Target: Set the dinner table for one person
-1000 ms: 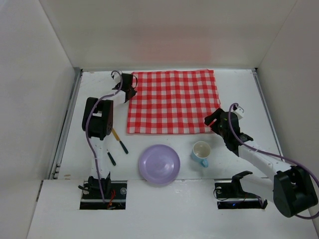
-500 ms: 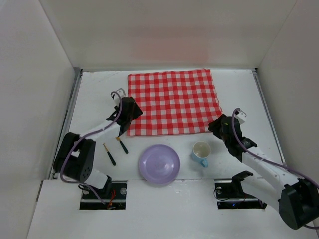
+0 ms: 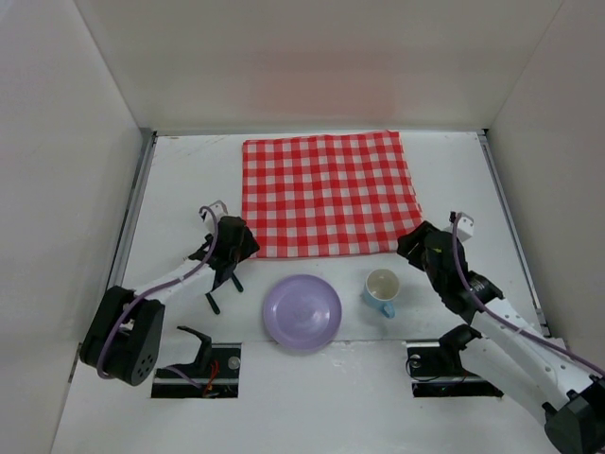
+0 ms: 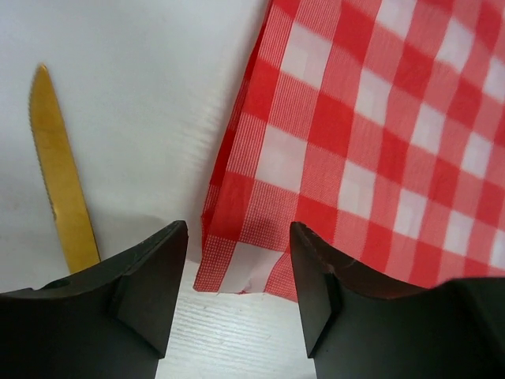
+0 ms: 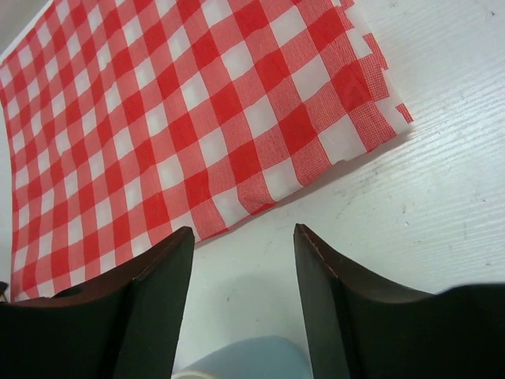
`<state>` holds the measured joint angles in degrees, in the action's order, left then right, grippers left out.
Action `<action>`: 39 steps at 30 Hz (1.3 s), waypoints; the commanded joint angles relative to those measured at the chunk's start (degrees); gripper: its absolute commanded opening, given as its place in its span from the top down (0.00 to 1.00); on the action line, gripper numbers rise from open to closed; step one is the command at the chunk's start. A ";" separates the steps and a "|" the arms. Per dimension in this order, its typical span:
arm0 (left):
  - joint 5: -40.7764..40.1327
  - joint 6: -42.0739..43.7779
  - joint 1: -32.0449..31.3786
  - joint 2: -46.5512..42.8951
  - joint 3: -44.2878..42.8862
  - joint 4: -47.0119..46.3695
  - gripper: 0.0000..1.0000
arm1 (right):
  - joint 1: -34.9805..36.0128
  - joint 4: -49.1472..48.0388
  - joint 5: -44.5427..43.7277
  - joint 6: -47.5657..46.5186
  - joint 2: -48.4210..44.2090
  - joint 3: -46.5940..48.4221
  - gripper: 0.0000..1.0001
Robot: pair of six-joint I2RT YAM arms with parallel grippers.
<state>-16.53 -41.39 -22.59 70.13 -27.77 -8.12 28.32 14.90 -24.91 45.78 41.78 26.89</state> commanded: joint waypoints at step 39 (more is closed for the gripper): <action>-9.48 4.74 -8.30 -15.29 5.36 -15.52 0.54 | 21.56 29.15 -1.73 5.99 9.72 11.25 0.58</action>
<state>-23.73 -38.20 -30.30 54.11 -22.98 -19.09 49.58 47.40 -28.95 50.83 51.48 38.65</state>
